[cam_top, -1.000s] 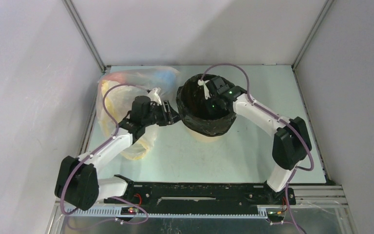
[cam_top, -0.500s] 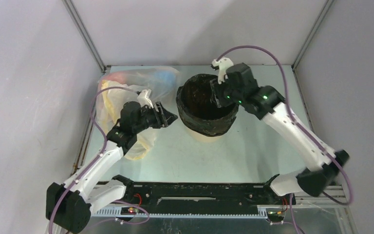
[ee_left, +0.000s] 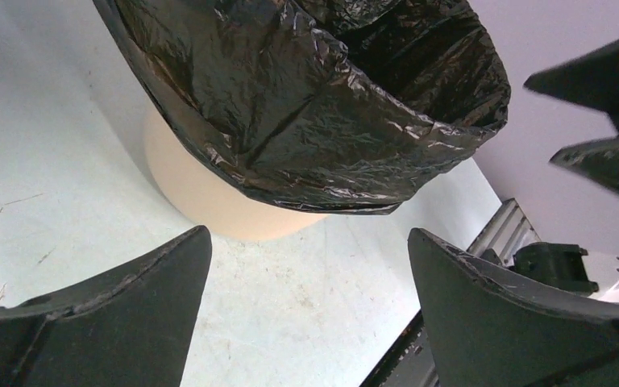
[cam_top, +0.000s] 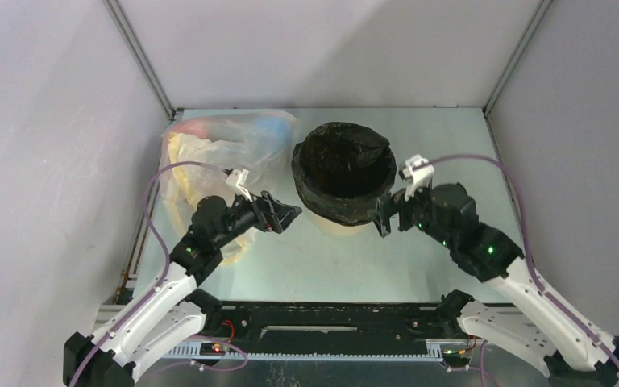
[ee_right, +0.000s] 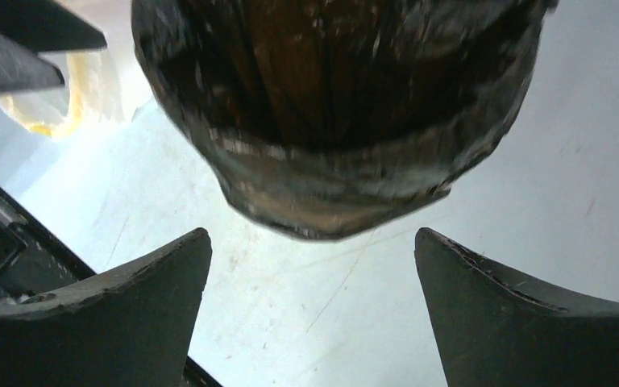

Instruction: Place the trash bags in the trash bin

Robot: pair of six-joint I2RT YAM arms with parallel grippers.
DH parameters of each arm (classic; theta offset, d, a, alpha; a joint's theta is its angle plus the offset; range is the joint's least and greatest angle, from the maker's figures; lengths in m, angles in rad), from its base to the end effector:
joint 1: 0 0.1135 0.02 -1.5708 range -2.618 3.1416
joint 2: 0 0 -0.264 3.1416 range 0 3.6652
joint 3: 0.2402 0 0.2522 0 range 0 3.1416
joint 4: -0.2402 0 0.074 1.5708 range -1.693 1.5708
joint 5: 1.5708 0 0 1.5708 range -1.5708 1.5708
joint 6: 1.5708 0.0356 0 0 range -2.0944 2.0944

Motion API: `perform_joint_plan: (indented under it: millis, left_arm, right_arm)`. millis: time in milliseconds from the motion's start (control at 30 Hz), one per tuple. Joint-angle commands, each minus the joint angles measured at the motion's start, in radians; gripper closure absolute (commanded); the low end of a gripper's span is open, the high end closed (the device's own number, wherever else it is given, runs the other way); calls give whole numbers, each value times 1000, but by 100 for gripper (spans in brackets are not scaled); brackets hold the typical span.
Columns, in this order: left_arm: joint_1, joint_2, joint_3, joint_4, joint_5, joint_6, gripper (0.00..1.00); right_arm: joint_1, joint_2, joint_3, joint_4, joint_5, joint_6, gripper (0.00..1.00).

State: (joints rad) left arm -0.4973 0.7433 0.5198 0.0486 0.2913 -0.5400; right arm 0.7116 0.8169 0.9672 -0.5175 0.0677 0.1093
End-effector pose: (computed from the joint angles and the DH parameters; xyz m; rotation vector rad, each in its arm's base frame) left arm 0.1571 -0.0969 0.2776 0.1866 1.8400 -0.9971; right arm 0.1339 0.1123 0.3626 -0.5397 1.8918 0.4779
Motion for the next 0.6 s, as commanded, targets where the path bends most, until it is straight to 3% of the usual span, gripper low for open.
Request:
perform_joint_plan:
  millis: [0, 233, 567]
  left_arm:
    - [-71, -11, -56, 116, -93, 24, 0]
    - [-235, 88, -168, 362, -279, 114, 0]
    - [-243, 412, -172, 667, -352, 97, 0]
  right_arm:
    - [6, -167, -218, 229, -18, 52, 0]
    - [6, -219, -493, 473, 0, 122, 1]
    - [4, 64, -670, 1008, 30, 131, 2]
